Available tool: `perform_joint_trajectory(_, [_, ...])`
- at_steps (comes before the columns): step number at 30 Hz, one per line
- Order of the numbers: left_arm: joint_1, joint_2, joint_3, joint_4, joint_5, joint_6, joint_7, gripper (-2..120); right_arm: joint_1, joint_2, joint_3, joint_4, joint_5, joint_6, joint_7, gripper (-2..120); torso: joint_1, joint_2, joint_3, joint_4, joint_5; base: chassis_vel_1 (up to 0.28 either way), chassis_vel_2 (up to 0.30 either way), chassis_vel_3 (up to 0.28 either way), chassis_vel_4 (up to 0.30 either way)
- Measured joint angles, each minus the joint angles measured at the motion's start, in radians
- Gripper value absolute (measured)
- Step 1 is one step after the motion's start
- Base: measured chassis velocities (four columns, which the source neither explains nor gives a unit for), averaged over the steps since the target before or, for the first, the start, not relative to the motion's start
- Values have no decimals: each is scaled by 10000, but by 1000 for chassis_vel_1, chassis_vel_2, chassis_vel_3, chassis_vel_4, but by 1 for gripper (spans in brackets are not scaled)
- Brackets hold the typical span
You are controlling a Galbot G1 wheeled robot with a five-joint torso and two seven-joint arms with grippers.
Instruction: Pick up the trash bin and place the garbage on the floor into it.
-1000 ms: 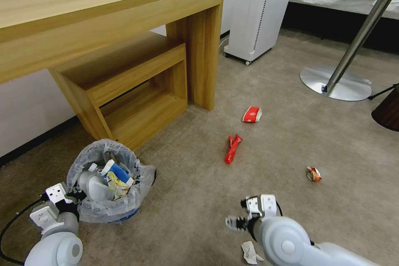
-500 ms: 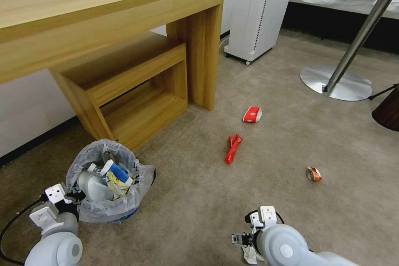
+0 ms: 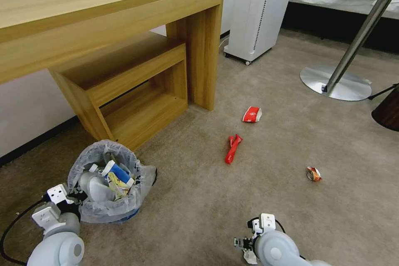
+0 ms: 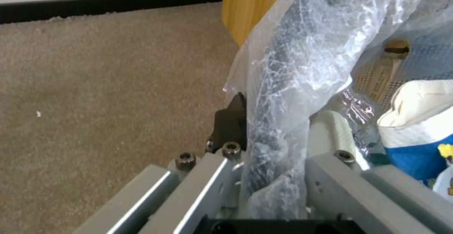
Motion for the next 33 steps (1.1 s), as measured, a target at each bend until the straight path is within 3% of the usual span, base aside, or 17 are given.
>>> perform_joint_trajectory(20, [2, 33, 32, -88, -11, -18, -3, 1, 14, 415, -359, -1269, -1118, 202, -854, 95, 0, 0, -1, -1, 0, 0, 0, 0, 0])
perform_joint_trajectory(28, [5, 40, 23, -148, -30, -20, -3, 1, -147, 449, -412, -1379, -1380, 251, -971, 83, 0, 0, 0, -1, 0, 0, 0, 0, 0])
perform_joint_trajectory(33, [18, 32, 38, -197, -33, -19, -3, 1, -211, 457, -413, -1510, -1548, 280, -1070, 68, 0, 0, -1, 0, 1, 0, 0, 0, 0])
